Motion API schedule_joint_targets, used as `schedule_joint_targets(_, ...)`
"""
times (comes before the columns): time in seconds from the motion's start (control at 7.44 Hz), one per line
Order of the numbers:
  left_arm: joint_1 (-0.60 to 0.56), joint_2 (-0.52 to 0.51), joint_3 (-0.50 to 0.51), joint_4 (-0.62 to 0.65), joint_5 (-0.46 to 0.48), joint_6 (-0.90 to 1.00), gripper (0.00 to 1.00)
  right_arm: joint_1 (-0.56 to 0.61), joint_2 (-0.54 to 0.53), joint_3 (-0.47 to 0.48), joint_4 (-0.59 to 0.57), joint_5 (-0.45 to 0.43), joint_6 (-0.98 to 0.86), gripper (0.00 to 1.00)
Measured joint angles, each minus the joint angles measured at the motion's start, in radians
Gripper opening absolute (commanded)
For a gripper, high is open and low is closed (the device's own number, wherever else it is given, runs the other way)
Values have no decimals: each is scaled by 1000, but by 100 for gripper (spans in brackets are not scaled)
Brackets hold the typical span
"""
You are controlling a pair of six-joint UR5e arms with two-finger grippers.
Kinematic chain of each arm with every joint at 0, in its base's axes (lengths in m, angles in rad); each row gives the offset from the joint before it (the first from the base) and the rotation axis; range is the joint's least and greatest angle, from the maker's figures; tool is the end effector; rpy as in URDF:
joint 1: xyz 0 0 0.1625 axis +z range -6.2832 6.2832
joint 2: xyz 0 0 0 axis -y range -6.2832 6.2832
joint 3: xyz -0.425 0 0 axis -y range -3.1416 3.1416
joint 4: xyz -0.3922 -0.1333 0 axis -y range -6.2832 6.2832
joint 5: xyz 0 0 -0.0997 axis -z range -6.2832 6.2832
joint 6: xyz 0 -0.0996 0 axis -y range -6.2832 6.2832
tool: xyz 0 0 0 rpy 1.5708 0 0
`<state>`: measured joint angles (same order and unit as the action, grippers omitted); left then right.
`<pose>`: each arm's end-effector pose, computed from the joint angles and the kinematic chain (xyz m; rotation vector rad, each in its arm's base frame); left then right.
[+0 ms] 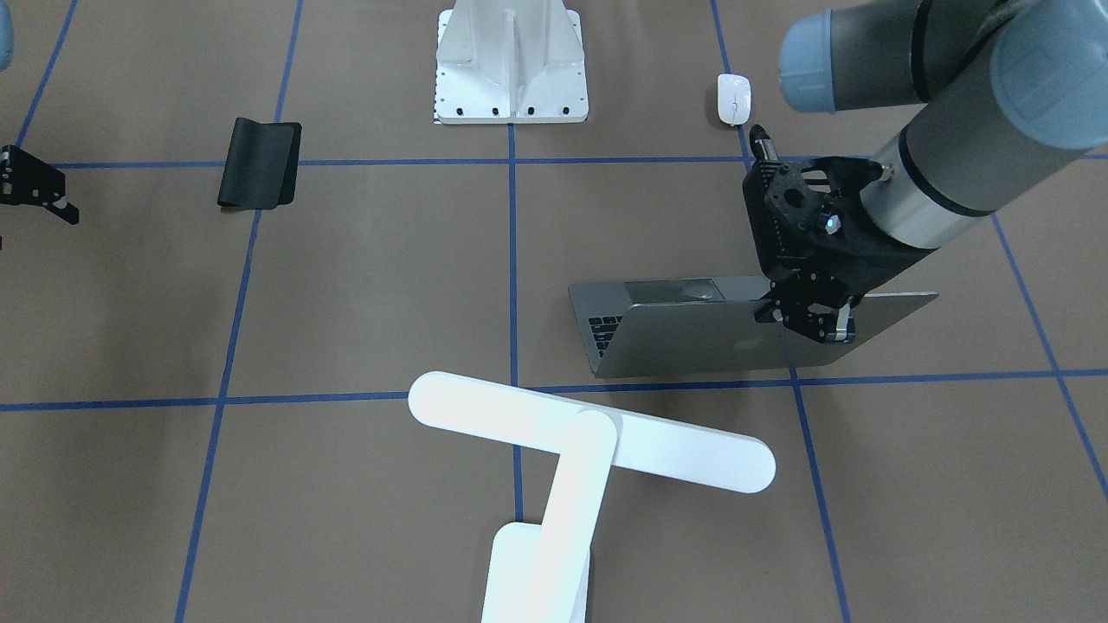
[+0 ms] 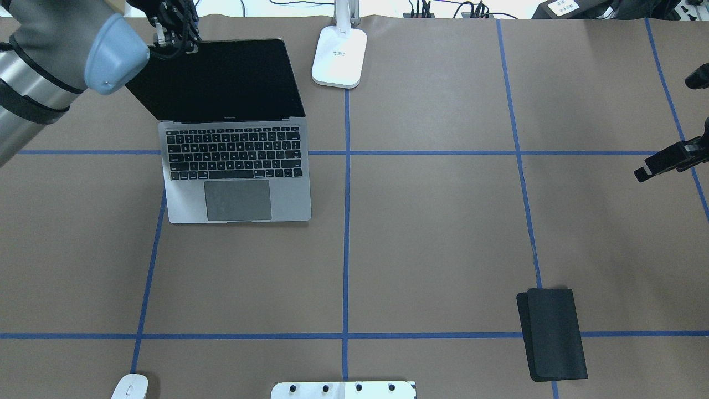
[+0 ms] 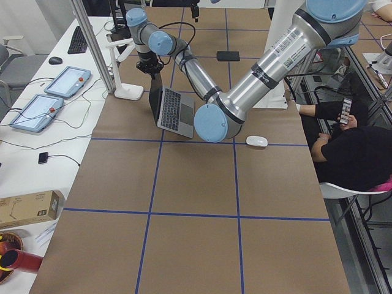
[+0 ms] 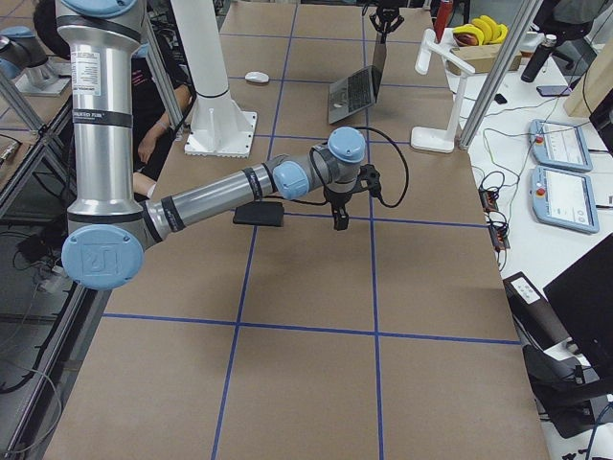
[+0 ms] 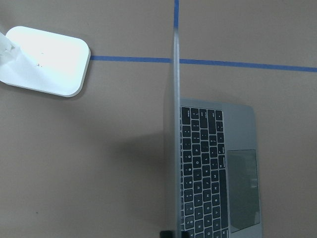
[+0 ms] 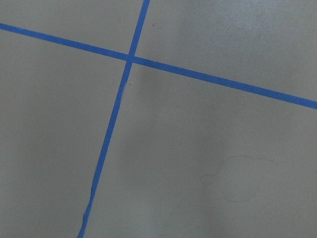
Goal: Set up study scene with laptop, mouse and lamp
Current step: 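Lower the laptop beside the lamp base and open the left gripper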
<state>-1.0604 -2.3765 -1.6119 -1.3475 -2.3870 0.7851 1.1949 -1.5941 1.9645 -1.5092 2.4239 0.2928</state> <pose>0.2827 -0.6292 0.1602 0.7592 0.7707 1.4334 -0.1197 -0.4620 0.4632 0.1076 -0.9274 -0.2612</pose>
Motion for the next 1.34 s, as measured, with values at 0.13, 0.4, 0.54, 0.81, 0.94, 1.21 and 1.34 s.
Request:
schedule_joint_targets(0.13, 20, -6, 8, -20, 4, -10, 0, 0, 1, 0, 0, 1, 0, 100)
schedule_joint_targets(0.4, 32, -8, 34, -68, 10, -21, 0, 0, 3, 0, 0, 1, 0, 100)
schedule_joint_targets(0.54, 33, -9, 41, -80, 28, -22, 0, 0, 4, -1, 0, 2, 0, 100)
schedule_joint_targets(0.81, 36, -12, 49, -92, 80, -22, 1, 0, 6, -1, 0, 2, 1, 100)
schedule_joint_targets(0.94, 43, -13, 62, -114, 103, -23, 1, 0, 6, -1, 0, 1, 4, 100)
schedule_joint_targets(1.21, 60, -15, 93, -170, 123, -28, 1, 0, 9, -4, 0, 2, 10, 100)
schedule_joint_targets(1.34, 67, -16, 102, -182, 125, -29, 0, 0, 12, -6, -1, 5, 11, 100)
